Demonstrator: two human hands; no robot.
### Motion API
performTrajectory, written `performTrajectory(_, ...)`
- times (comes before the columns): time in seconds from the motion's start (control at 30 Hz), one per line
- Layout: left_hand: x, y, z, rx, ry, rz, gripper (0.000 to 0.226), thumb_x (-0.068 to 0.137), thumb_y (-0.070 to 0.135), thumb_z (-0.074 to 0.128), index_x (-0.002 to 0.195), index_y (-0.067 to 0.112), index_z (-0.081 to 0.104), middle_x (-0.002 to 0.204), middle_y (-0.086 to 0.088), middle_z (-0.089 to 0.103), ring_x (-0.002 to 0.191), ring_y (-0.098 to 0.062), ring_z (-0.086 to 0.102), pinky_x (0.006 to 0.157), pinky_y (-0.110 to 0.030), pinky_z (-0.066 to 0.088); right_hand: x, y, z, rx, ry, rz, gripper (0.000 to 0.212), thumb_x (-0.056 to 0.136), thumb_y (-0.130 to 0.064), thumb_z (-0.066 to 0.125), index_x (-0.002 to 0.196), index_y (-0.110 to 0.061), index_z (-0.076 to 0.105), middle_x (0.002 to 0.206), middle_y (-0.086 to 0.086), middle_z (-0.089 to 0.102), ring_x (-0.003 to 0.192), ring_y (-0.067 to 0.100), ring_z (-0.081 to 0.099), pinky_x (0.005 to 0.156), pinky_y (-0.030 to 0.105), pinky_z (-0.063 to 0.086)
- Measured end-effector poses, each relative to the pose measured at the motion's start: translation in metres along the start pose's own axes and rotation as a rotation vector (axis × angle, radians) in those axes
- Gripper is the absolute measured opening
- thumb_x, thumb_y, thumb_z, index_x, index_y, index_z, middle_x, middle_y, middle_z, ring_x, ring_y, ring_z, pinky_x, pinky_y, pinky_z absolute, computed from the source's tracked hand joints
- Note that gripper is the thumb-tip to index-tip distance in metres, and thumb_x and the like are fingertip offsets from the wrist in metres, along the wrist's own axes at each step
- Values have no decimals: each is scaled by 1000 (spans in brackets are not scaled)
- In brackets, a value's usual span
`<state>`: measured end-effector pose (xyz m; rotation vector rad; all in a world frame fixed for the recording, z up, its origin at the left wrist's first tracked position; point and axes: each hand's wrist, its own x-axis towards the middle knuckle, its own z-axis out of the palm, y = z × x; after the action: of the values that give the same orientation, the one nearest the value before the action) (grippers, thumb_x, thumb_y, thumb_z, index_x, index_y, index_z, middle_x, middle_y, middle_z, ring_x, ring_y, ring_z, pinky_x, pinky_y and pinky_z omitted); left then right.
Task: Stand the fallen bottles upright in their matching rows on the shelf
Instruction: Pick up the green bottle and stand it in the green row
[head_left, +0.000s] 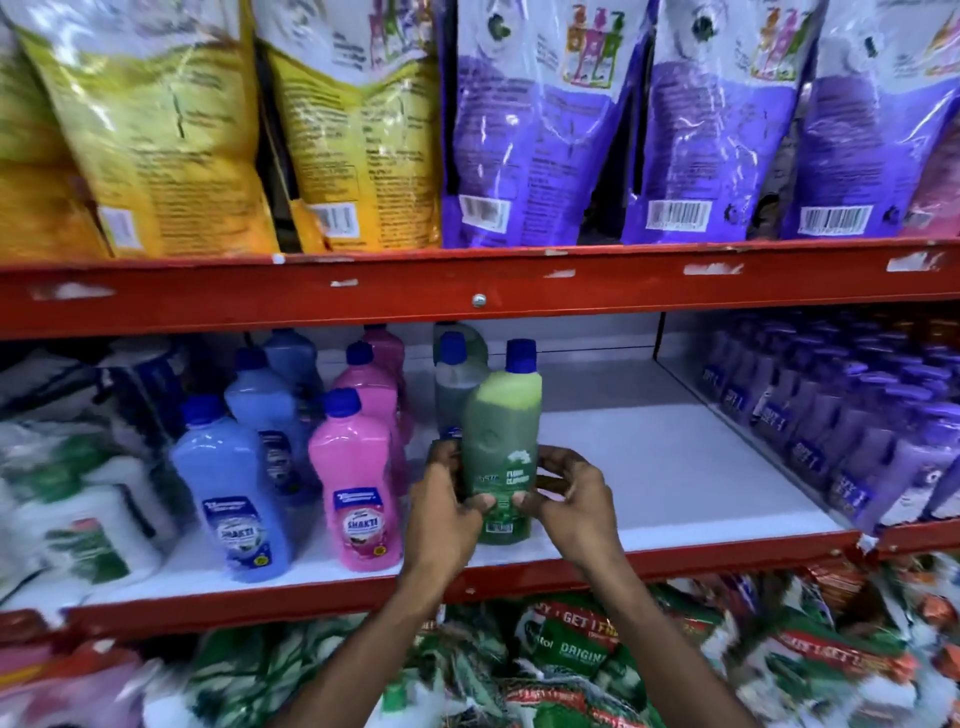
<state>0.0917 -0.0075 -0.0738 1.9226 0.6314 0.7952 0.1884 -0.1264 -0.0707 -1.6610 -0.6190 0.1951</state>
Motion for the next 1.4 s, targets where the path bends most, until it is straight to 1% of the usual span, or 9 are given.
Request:
performTrajectory(0.17, -4, -16, -9, 79, 105, 34, 54, 71, -2, 69, 116, 22, 52, 108, -2, 76, 96, -20, 73, 82, -40, 61, -4, 1, 27, -43, 32, -13, 48, 68, 10, 75, 107, -16, 64, 95, -9, 71, 77, -7, 67, 61, 6, 50)
performTrajectory(0.37, -8, -16, -12, 128, 57, 30, 52, 77, 2, 69, 121, 18, 46, 115, -6, 74, 102, -24, 71, 86, -40, 60, -10, 12, 31, -59, 57, -45, 50, 73, 2, 75, 116, -19, 63, 110, -7, 68, 99, 12, 67, 73, 10, 55)
performTrajectory(0.63, -20, -17, -16, 131, 68, 32, 33, 86, 7, 52, 114, 23, 43, 113, -5, 70, 99, -23, 68, 87, -45, 58, -11, 19, 31, 26, 129, -75, 35, 81, 3, 69, 108, -13, 57, 97, 0, 69, 85, 8, 70, 56, 2, 47)
performTrajectory(0.8, -28, -16, -17, 205, 69, 115, 18, 96, 3, 44, 107, 15, 51, 95, -3, 70, 78, -16, 69, 74, -43, 59, -3, 21, 26, -76, -159, -113, 47, 80, 1, 63, 122, -20, 59, 111, -11, 67, 111, 11, 63, 74, 6, 51)
performTrajectory(0.9, -25, -16, -16, 234, 92, 117, 19, 94, -3, 46, 99, 13, 56, 87, 2, 67, 77, -8, 66, 69, -26, 59, -2, 26, 20, -161, -332, -155, 69, 69, -27, 77, 133, -33, 49, 129, -13, 58, 117, 7, 56, 88, 33, 58)
performTrajectory(1.0, -24, -13, -14, 257, 115, 90, 17, 93, 1, 53, 107, 10, 57, 95, 8, 65, 81, -3, 62, 66, -4, 47, 4, 24, 12, -222, -363, -186, 77, 63, -40, 82, 133, -35, 50, 129, -11, 56, 113, 10, 58, 88, 37, 57)
performTrajectory(1.2, -17, -15, -5, 416, 78, 94, 41, 90, 19, 63, 127, 15, 46, 112, -6, 62, 102, -23, 59, 92, -39, 54, 19, 16, 5, -262, -451, -174, 51, 86, -8, 66, 131, -26, 50, 120, -9, 66, 113, 11, 59, 94, 32, 53)
performTrajectory(1.3, -18, -16, -2, 417, 85, 55, 41, 90, 20, 65, 122, 13, 40, 107, -9, 59, 98, -25, 59, 86, -38, 55, 26, 18, 3, -272, -503, -147, 49, 91, -1, 56, 132, -24, 47, 129, -7, 62, 123, 10, 54, 103, 32, 47)
performTrajectory(1.4, -19, -18, 0, 373, 94, 45, 33, 89, 16, 65, 106, 19, 37, 94, -9, 64, 85, -25, 65, 75, -37, 59, 28, 17, 1, -261, -546, -128, 50, 94, 1, 49, 136, -25, 44, 133, -9, 58, 125, 5, 51, 98, 15, 44)
